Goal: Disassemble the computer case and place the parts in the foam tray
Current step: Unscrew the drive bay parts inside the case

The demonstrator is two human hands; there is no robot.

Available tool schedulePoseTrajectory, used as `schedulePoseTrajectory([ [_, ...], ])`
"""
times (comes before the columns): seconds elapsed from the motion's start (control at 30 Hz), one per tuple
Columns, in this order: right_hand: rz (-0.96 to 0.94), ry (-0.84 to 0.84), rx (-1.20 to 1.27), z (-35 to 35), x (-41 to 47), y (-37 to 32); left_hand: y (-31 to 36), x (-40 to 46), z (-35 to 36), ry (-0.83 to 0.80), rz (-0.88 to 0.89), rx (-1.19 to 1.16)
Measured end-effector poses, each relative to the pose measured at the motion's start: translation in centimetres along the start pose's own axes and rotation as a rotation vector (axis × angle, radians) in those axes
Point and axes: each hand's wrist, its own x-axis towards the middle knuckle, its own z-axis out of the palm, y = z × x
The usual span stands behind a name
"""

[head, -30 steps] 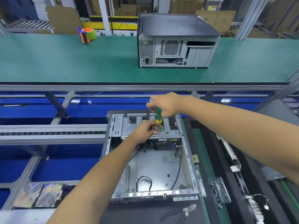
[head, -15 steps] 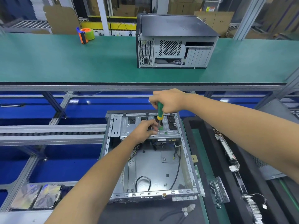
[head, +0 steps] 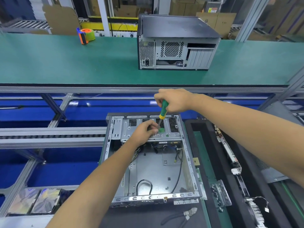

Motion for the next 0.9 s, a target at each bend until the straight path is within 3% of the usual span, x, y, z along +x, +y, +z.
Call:
schedulePoseTrajectory([
  [0.23,0.086,-0.014,0.079,0.1,-3.0,3.1,0.0,0.3,0.4,0.129,0.028,-0.082],
  [0.4,0.131,0.002,0.123,0.8,-5.2,4.8,1.5,-0.8,3.3,-0.019,0.116,0.04],
  [0.63,0.186,0.026,0.157,1.1,-7.7,6.0,6.5,-3.6,12.0,-0.428,0.431,0.333],
  [0.9,0.155,0.042,0.186,1.5,-8.9,6.2,8.7,-2.7,23.5,-0.636,0.436,0.825],
])
